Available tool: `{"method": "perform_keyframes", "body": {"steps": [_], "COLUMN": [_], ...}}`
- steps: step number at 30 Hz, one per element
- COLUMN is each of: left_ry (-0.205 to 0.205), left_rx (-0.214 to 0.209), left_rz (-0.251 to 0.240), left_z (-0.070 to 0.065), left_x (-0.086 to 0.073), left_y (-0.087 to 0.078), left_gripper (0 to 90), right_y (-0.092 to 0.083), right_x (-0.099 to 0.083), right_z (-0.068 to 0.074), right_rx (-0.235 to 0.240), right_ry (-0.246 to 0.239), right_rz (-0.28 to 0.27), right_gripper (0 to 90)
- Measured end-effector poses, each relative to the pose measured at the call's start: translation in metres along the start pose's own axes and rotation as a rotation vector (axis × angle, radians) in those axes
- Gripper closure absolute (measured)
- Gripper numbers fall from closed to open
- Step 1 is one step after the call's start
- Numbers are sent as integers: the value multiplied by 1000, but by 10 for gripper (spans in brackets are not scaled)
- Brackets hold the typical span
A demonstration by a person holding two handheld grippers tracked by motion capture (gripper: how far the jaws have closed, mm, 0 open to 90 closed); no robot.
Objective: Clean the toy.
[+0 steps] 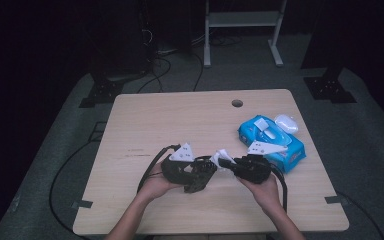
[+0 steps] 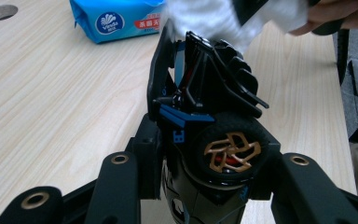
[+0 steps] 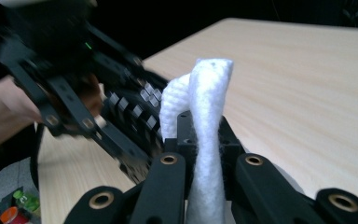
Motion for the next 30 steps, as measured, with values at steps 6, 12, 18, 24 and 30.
{"method": "perform_keyframes", "body": {"steps": [6,12,18,24,30], "left_ry": [1,3,-2,0,8], "left_rx": [-8,2,-6,10,-2], "left_rz": [-5,-3,-11,-8,-15], "left_z": [-3,-1,-2,1,-1], "left_x": [2,1,2,1,3], "left_y": [3,0,3,0,2], "left_gripper": [571,571,571,572,572], "right_y": [9,3,6,-1,-1], "right_x": [13,8,14,2,-3], "right_z": [25,8,26,0,-9], "right_rx": [48,-57,15,-35,15], "right_ry": [-67,-91,-119,-27,69], "right_rz": [-12,46,6,16,8], "right_gripper": [844,845,844,844,845]}}
Point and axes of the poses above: each handheld gripper's, and its own axes: y roughly forward along the jaws, x roughly out of its top, z roughly to its left, the point moved 3 cm from there along y, roughly forward along the jaws, and after that the axes turned 14 degrees about -z, right-handed, at the moved point
